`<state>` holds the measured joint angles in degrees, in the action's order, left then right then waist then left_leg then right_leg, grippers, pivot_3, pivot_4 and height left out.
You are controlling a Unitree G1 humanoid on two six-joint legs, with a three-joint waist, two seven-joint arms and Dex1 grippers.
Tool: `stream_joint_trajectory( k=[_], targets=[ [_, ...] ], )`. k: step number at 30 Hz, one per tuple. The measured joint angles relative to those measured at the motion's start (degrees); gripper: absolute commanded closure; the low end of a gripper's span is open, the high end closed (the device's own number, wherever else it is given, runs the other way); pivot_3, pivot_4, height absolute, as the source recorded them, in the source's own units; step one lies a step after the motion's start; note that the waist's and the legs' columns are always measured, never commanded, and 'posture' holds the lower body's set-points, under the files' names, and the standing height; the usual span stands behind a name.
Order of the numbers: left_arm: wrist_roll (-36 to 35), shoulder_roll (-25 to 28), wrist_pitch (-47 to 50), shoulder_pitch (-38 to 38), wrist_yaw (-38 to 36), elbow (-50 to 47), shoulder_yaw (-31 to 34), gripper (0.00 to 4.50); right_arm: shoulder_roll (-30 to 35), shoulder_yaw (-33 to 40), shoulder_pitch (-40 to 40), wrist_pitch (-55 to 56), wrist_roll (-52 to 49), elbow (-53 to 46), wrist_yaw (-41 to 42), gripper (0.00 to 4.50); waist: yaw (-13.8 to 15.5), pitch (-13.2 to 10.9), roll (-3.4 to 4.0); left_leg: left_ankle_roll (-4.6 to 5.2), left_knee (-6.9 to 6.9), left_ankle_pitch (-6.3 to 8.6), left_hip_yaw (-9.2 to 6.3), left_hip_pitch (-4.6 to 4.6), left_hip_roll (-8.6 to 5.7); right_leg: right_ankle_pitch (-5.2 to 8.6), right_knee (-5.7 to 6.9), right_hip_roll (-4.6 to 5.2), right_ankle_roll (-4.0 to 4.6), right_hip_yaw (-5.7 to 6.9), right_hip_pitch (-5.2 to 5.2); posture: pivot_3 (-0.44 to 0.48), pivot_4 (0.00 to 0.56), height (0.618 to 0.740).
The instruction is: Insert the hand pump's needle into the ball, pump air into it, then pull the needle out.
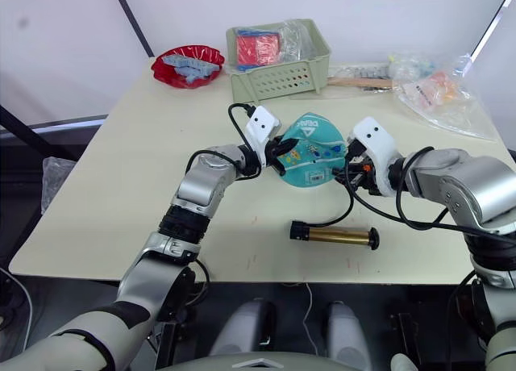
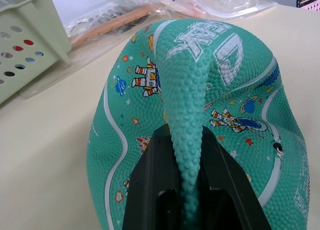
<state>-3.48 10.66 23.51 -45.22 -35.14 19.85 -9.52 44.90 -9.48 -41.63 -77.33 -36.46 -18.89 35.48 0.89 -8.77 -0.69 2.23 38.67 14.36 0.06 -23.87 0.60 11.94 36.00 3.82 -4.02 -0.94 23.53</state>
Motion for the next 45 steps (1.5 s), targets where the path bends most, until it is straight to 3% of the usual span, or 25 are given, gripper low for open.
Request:
stream_joint_trajectory(
  k=[11, 18, 25, 45],
  targets=[
    [0.23, -0.25, -0.26, 0.54, -0.04, -0.64, -0.10, 4.48, -0.40, -9.69, -13.58, -3.67, 2.59, 9.79, 5.07, 4.19, -0.04, 0.00, 0.01, 0.00, -0.01, 0.00, -0.11, -0.01, 0.00, 0.00, 0.01, 0.01, 0.00, -0.01, 0.04, 0.000, 0.150, 0.740],
    [1.01, -0.36, -0.41, 1.49, -0.02, -1.88, -0.17, 4.48, -2.22, -13.29, -16.71, -1.97, 6.13, 16.08, 6.78, 4.19, -0.14, 0.01, 0.02, 0.00, -0.02, 0.00, -0.09, -0.02, 0.00, -0.01, 0.01, 0.01, 0.00, 0.00, 0.05, 0.000, 0.150, 0.740],
    [1.10, -0.39, -0.29, 1.72, -0.04, -2.38, -0.15, 4.48, -4.54, -14.52, -17.28, 0.45, 9.42, 20.15, 7.32, 4.19, -0.09, 0.00, 0.02, 0.00, -0.06, 0.00, -0.07, -0.02, -0.01, 0.00, 0.01, 0.01, 0.00, 0.02, 0.06, 0.000, 0.150, 0.740],
    [1.12, -0.35, -0.20, 1.71, -0.06, -2.38, -0.09, 4.48, -5.55, -14.85, -16.57, 1.30, 13.44, 19.89, 9.23, 4.19, -0.13, 0.00, 0.02, 0.00, -0.08, 0.00, -0.08, -0.02, -0.01, 0.00, 0.00, 0.01, 0.00, 0.04, 0.06, 0.000, 0.150, 0.740]
  ],
)
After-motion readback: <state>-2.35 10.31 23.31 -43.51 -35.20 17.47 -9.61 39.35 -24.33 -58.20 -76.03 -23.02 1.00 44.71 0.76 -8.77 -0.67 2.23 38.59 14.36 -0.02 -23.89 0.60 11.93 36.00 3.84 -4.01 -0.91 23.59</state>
